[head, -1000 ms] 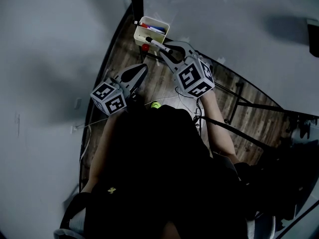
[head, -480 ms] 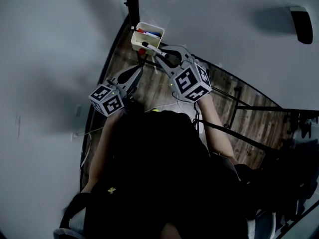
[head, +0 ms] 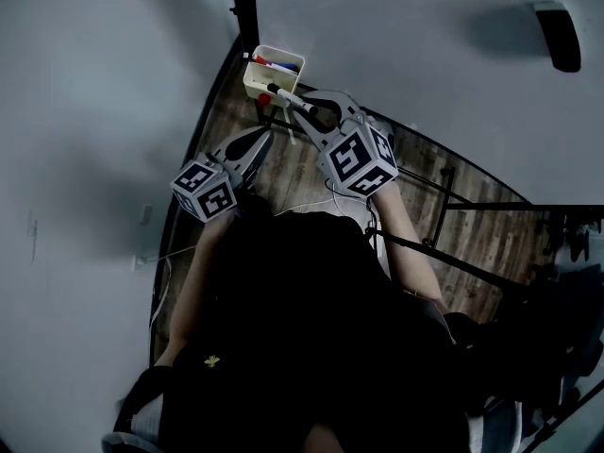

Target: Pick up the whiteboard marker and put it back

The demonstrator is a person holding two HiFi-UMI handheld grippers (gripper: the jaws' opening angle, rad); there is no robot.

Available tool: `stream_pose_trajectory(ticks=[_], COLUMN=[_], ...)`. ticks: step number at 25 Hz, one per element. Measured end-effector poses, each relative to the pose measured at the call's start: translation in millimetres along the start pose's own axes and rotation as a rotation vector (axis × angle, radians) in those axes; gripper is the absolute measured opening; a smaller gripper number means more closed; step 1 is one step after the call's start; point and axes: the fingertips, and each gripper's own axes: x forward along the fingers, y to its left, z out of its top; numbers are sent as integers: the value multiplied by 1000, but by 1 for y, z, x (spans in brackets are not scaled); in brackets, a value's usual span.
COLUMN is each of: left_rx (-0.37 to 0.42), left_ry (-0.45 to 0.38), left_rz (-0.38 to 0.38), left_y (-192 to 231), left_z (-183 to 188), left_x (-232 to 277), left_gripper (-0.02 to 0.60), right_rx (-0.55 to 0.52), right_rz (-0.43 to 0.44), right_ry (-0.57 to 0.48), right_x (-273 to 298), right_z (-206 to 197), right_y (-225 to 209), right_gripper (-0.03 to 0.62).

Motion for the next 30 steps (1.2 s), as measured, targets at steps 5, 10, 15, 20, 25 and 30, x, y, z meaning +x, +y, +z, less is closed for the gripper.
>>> stream_pose_trajectory(ticks=[5, 10, 15, 20, 25, 30], left_rx=[-4, -7, -10, -12, -12, -15], left_ry=[-12, -14, -20, -28, -33, -31], left_rz=[-3, 6, 16, 21, 22, 26], left_y=[-1, 0, 3, 6, 6, 8], left_z=[1, 2, 4, 6, 6, 6], left_x=[2, 0, -1, -2, -3, -4], left_gripper=[14, 14, 14, 14, 14, 14], right_rx=[0, -4, -3, -4, -7, -11], right_rz=[-15, -19, -20, -22, -33, -37], right_ry=[-6, -17, -29, -38, -44, -46], right_x=[-4, -4, -4, -2, -1, 1], right_z=[0, 4, 7, 9, 11, 12], right_y=[-3, -4, -5, -8, -12, -16], right_gripper=[72, 74, 72, 72, 72, 72])
